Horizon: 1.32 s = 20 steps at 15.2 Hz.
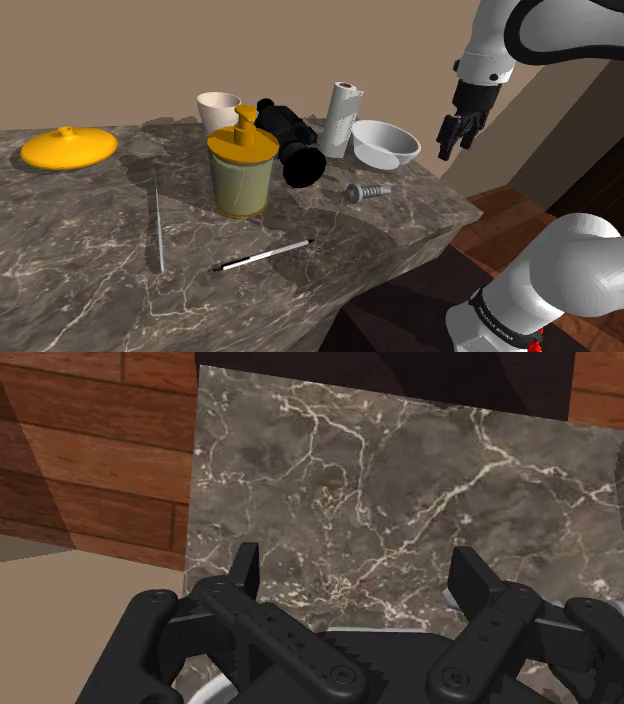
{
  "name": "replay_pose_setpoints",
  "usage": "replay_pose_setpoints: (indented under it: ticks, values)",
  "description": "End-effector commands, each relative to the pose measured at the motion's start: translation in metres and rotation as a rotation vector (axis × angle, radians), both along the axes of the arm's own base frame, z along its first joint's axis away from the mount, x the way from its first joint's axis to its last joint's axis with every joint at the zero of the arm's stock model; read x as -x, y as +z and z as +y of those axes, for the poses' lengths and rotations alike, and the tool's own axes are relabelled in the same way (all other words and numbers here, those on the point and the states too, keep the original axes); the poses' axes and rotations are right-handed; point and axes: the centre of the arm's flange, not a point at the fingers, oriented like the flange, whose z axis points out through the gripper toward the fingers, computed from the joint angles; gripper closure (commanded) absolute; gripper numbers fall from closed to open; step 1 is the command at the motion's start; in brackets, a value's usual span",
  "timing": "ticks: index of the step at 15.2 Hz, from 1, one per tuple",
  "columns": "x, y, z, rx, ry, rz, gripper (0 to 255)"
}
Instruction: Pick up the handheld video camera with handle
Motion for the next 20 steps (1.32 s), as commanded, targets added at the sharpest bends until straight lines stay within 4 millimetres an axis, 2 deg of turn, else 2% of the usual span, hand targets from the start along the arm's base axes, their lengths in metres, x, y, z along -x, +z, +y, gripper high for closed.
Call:
replay_pose_setpoints:
  ticks: [1,20]
  values:
    - [0.0,0.0,0.0,0.0,0.0,0.0,0]
    - [-0.193,-0.001,0.136,-0.068,-0.075,-0.068,0]
